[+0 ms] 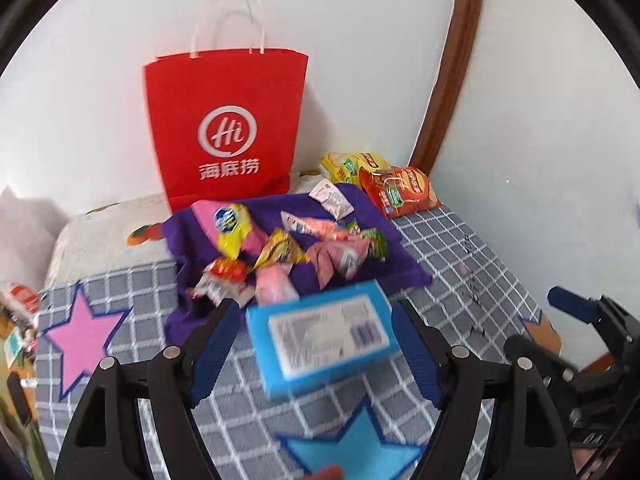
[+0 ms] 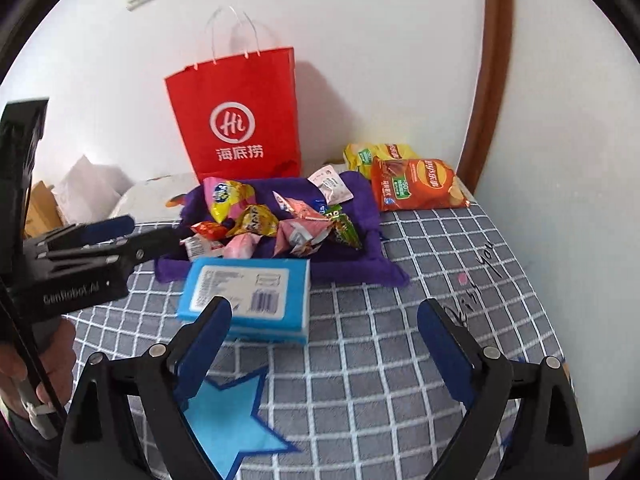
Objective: Organize snacks
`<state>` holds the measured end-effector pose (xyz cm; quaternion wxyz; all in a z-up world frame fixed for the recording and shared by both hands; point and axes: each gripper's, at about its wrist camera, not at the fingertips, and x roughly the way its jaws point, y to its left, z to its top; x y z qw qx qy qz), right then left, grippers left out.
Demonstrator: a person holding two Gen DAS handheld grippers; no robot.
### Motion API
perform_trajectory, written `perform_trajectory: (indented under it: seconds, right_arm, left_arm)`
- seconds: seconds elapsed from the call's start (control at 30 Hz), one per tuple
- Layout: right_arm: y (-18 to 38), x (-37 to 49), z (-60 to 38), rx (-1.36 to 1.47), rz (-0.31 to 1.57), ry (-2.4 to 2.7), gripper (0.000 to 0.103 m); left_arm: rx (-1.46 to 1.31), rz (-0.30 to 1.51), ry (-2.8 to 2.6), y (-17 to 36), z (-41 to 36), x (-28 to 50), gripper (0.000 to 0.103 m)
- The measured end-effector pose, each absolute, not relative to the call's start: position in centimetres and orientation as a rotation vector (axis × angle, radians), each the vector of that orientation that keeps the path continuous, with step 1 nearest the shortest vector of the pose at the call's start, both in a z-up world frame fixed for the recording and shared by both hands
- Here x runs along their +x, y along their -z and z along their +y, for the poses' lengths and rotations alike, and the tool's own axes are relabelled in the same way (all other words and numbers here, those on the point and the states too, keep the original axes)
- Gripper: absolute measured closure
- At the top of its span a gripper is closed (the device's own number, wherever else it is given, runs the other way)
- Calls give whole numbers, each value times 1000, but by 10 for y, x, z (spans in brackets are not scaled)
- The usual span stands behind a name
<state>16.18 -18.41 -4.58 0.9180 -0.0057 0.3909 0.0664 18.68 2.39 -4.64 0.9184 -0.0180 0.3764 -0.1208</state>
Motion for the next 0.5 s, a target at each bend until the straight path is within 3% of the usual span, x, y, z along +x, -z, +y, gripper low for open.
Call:
perform_trajectory:
  seconds: [0.03, 0.07, 0.13, 0.5]
  right_arm:
    - [44, 152, -185, 0, 795, -135, 8]
    - [41, 142, -186, 15, 787, -137, 7]
    - [36, 121, -187, 33, 771, -140, 5]
    - [21, 30, -198, 34, 700, -78, 5]
  left_arm:
    - [-42, 770, 249, 46, 26, 177, 23]
    - [-52, 762, 249, 45, 29, 165, 13]
    - [-75, 733, 232, 43, 34, 144, 1]
    - [-53, 660, 139, 31, 27, 45, 1]
